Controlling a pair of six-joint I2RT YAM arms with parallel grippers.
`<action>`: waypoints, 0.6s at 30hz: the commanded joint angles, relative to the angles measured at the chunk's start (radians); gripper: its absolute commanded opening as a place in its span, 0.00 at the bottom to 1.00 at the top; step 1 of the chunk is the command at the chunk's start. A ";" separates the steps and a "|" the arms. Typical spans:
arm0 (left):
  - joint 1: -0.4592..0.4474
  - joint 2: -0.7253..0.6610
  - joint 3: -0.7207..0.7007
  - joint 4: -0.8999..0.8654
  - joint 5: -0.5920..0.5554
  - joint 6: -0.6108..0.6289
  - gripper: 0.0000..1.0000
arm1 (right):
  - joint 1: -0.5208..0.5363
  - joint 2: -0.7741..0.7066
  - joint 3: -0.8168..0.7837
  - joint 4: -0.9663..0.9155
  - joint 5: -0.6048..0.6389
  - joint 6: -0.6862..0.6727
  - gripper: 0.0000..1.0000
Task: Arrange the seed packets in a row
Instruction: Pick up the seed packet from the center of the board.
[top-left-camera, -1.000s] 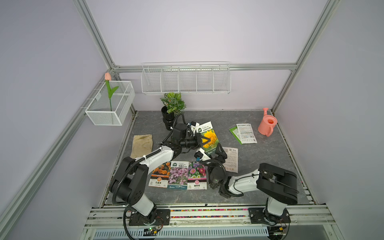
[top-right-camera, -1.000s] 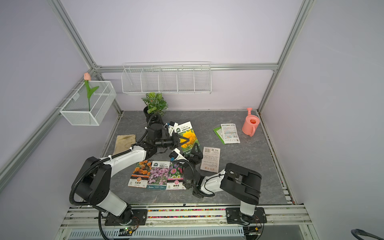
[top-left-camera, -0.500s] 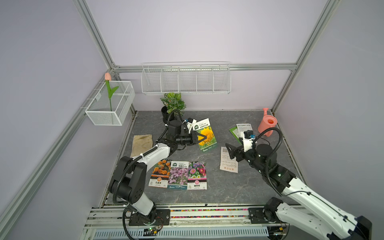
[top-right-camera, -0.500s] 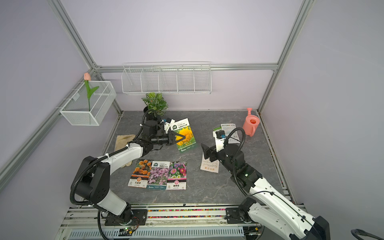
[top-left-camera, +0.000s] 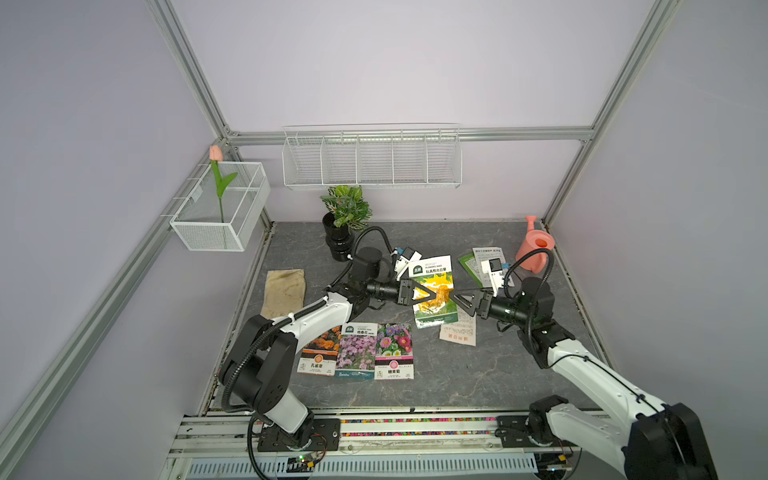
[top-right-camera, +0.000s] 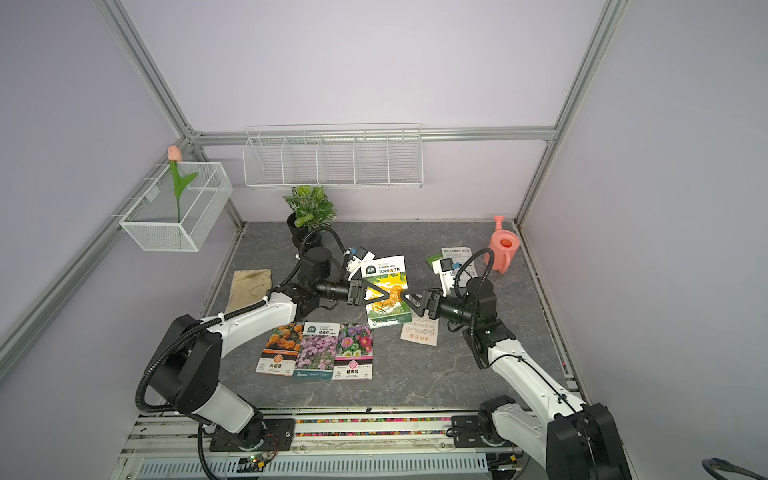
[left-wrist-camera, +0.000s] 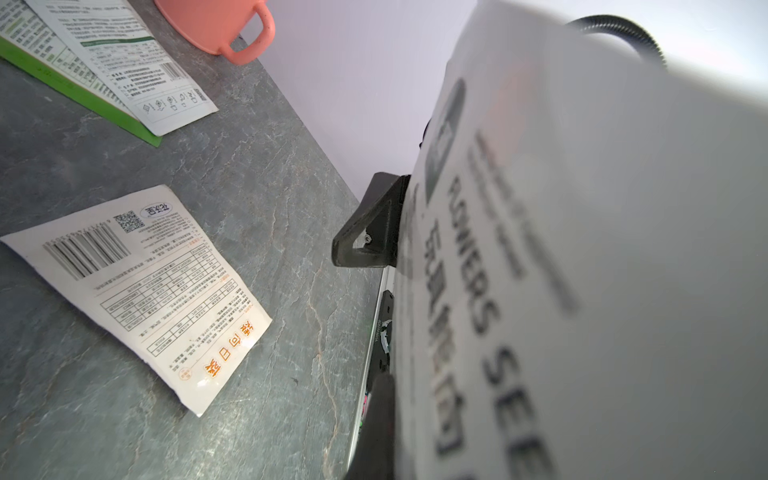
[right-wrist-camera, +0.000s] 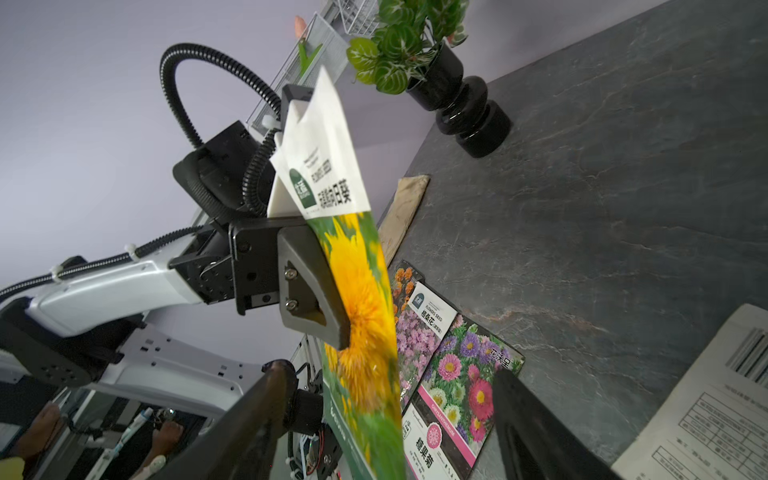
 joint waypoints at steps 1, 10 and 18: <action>0.003 0.016 -0.003 0.080 0.034 -0.035 0.00 | -0.005 0.037 -0.034 0.214 -0.110 0.130 0.67; 0.001 0.071 0.020 0.142 0.028 -0.103 0.00 | -0.005 0.120 -0.067 0.375 -0.125 0.213 0.07; 0.007 0.075 0.060 -0.053 -0.086 -0.003 0.84 | -0.028 0.046 -0.099 0.144 -0.049 0.134 0.07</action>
